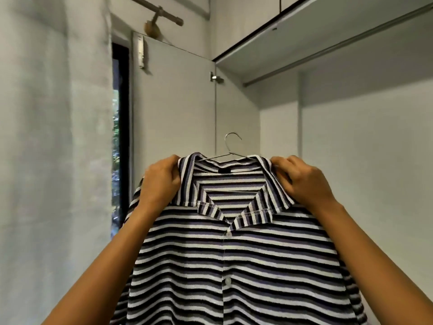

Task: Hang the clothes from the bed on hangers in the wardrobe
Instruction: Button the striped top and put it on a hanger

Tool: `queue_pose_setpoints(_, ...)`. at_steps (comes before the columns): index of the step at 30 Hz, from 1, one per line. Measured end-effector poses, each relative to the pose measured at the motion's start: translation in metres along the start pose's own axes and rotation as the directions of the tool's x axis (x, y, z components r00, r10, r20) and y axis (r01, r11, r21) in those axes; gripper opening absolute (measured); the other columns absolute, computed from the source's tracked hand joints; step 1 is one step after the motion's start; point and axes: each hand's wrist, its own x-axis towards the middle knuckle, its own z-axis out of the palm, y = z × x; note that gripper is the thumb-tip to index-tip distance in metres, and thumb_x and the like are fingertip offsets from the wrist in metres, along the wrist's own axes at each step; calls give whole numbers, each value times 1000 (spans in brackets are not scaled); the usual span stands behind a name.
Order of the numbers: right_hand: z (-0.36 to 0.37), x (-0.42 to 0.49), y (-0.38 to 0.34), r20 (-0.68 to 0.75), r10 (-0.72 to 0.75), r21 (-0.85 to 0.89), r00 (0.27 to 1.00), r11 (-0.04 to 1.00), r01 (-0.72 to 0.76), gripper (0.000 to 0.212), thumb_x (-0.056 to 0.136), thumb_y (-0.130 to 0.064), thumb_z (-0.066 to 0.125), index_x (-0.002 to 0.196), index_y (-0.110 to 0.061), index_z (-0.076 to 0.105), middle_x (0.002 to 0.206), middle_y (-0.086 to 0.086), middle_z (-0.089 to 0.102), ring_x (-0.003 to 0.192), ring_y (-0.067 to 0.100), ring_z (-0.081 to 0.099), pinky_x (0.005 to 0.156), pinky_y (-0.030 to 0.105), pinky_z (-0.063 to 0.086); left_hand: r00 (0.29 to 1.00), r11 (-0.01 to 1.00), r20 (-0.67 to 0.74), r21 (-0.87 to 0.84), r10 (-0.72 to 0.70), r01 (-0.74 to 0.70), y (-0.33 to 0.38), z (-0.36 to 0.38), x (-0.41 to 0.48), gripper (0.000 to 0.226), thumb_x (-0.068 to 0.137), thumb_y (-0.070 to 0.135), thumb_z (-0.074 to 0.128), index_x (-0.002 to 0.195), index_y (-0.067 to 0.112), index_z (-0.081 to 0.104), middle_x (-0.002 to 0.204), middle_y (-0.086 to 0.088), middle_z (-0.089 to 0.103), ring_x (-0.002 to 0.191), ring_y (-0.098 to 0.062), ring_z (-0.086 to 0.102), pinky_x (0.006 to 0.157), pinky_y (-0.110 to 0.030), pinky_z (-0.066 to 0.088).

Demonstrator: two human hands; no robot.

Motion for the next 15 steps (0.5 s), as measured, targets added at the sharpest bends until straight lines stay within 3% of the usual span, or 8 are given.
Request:
queue_pose_setpoints(3,15,-3,31,-52,-20,-144,998,990,12,31,89,-21,42,120,-21,48,72,7,59,43,28,51,41,30,47,997,995,33,-73,72,-69,-11,64,31,12,83,1,47,83,7,57,72,-10,61,68,-29,53,61,-33,34)
queue_pose_setpoints(7,26,-5,74,-67,25,-292,997,955,-44,32,86,-19,42,117,-23,51,79,7,64,49,32,58,42,33,49,983,967,71,-204,172,-154,-9,147,77,15,84,-1,48,90,5,60,81,-13,63,76,-32,57,68,-38,43)
queue_pose_setpoints(9,24,-3,100,-65,81,-349,995,932,-98,33,85,-18,42,114,-23,55,84,6,67,55,32,62,45,35,53,977,944,78,-283,198,-169,5,189,103,20,88,2,49,101,4,64,104,-16,63,97,-34,57,86,-41,46)
queue_pose_setpoints(11,17,0,127,-68,134,-422,989,894,-150,34,84,-15,45,112,-20,62,85,6,68,57,32,62,48,38,54,973,928,89,-331,211,-171,28,230,125,25,91,6,50,112,5,63,135,-19,50,122,-35,47,104,-45,37)
queue_pose_setpoints(15,2,4,187,-109,199,-590,974,776,-224,28,84,-2,58,107,-15,67,80,10,68,57,33,61,49,39,54,964,911,146,-384,221,-150,82,315,154,44,95,16,48,138,15,44,153,-19,23,138,-35,27,113,-47,24)
